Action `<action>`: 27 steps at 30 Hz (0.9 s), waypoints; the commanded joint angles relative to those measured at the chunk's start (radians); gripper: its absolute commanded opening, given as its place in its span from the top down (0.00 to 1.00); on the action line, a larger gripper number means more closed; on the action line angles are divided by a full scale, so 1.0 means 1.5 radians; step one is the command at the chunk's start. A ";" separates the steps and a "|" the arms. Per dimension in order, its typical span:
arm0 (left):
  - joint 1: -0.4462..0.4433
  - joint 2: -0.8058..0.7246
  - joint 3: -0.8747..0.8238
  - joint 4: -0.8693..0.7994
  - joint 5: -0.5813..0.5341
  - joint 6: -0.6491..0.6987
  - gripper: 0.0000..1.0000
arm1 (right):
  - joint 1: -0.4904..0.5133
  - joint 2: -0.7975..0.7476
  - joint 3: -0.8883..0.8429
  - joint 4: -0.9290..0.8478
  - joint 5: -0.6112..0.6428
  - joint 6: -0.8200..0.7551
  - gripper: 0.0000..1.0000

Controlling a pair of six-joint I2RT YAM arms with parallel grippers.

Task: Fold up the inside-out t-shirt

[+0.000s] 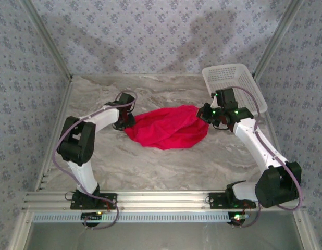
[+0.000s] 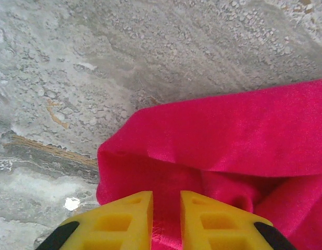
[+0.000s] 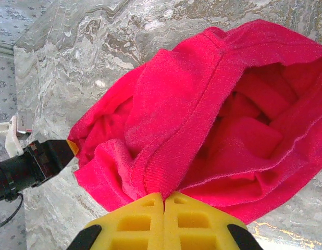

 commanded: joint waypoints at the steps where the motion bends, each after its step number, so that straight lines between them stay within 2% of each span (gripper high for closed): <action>1: -0.003 0.011 0.014 -0.003 0.002 0.004 0.79 | -0.006 -0.004 0.020 -0.014 -0.012 -0.015 1.00; 9: -0.009 -0.004 -0.001 0.023 0.008 0.001 0.63 | -0.006 0.017 0.014 0.002 -0.029 -0.012 1.00; 18: -0.009 0.023 -0.005 0.018 0.005 0.003 0.73 | -0.016 0.014 0.019 -0.008 -0.033 -0.015 1.00; 25: -0.009 0.024 -0.022 0.018 0.001 0.005 0.74 | -0.031 0.014 0.022 -0.004 -0.043 -0.015 1.00; 27: -0.009 0.022 -0.025 0.018 0.002 0.006 0.80 | -0.035 0.014 0.025 -0.003 -0.042 -0.014 1.00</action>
